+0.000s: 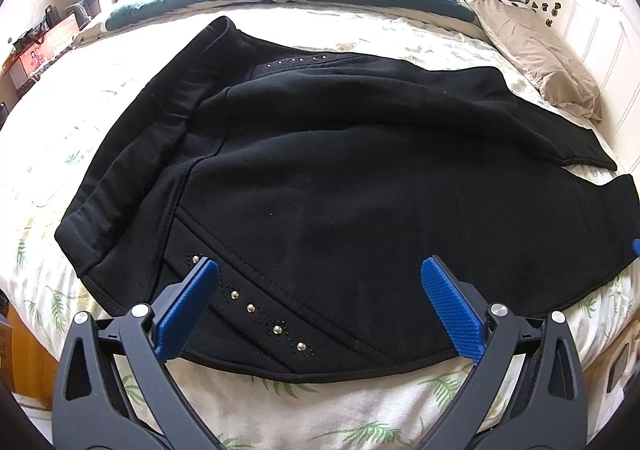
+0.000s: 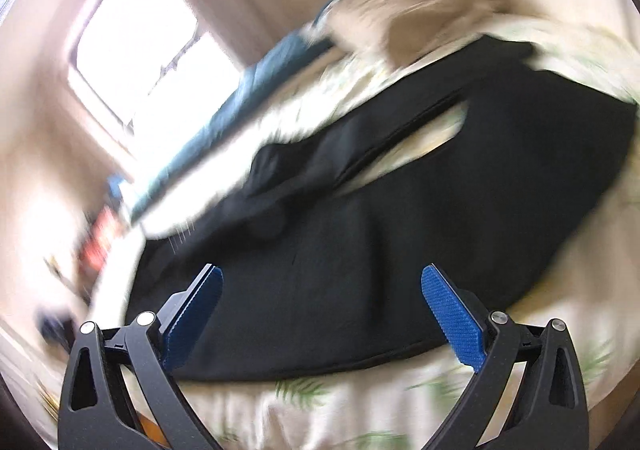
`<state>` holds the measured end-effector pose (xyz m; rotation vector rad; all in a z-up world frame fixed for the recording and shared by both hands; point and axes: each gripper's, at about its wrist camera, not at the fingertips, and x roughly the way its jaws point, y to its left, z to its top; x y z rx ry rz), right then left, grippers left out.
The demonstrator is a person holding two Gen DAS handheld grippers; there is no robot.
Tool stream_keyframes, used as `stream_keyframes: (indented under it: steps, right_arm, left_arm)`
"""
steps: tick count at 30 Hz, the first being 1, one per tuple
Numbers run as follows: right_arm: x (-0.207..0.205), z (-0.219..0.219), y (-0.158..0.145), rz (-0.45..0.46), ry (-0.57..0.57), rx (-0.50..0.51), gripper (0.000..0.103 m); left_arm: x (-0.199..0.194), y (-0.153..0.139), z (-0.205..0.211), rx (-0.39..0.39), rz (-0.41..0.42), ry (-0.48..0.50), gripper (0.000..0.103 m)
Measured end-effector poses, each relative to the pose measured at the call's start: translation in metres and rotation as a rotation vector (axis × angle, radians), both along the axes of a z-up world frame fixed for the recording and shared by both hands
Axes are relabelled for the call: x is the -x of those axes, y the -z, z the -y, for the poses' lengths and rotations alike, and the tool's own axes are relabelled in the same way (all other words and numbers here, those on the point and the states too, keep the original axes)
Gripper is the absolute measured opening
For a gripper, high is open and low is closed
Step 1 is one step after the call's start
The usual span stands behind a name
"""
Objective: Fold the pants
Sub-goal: 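Swing the right tool over and grasp the pants leg end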
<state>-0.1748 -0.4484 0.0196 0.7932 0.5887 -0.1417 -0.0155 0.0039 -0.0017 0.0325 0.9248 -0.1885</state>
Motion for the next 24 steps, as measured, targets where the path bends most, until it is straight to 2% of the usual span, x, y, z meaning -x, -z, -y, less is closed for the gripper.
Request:
stream_keyframes:
  steps: [1,3,4,7,9,12,13,14,16,18,19,20,24]
  right_arm:
    - [0.018,0.027,-0.002,0.049,0.071,-0.049,0.099]
    - [0.042,0.064,-0.003,0.093,0.178,-0.079,0.099]
    - [0.055,0.087,-0.002,0.074,0.263,-0.069,0.099]
    - [0.063,0.136,0.006,0.008,0.386,-0.073,0.099]
    - [0.057,0.158,0.017,-0.041,0.414,-0.112,0.098]
    - [0.041,0.177,0.027,-0.028,0.398,-0.178,0.095]
    - [0.036,0.181,0.032,-0.032,0.385,-0.206,0.084]
    - [0.028,0.185,0.037,-0.036,0.37,-0.234,0.057]
    - [0.017,0.192,0.051,-0.079,0.374,-0.283,0.038]
    - [0.017,0.192,0.053,-0.087,0.364,-0.267,0.024]
    - [0.018,0.192,0.051,-0.087,0.357,-0.254,0.013]
    - [0.019,0.193,0.045,-0.08,0.356,-0.227,0.006]
    - [0.054,0.202,0.023,-0.068,0.455,-0.086,0.006]
  left_arm:
    - [0.0,0.0,0.0,-0.002,0.0,-0.001,0.101]
    - [-0.001,0.001,0.0,-0.008,-0.003,0.0,0.101]
    - [-0.001,0.001,0.0,-0.012,-0.005,0.0,0.101]
    - [-0.003,0.003,0.0,-0.023,-0.016,-0.003,0.101]
    - [-0.004,0.006,0.0,-0.029,-0.028,-0.006,0.101]
    - [-0.004,0.006,0.001,-0.029,-0.037,-0.01,0.101]
    - [-0.004,0.006,0.001,-0.035,-0.037,-0.011,0.101]
    - [-0.004,0.006,0.001,-0.04,-0.037,-0.01,0.101]
    - [-0.004,0.007,0.002,-0.049,-0.039,-0.008,0.101]
    - [-0.004,0.008,0.002,-0.055,-0.044,-0.009,0.101]
    - [-0.005,0.008,0.002,-0.057,-0.047,-0.009,0.101]
    - [-0.005,0.008,0.002,-0.06,-0.046,-0.009,0.101]
    - [-0.006,0.006,0.0,-0.068,-0.03,-0.006,0.101]
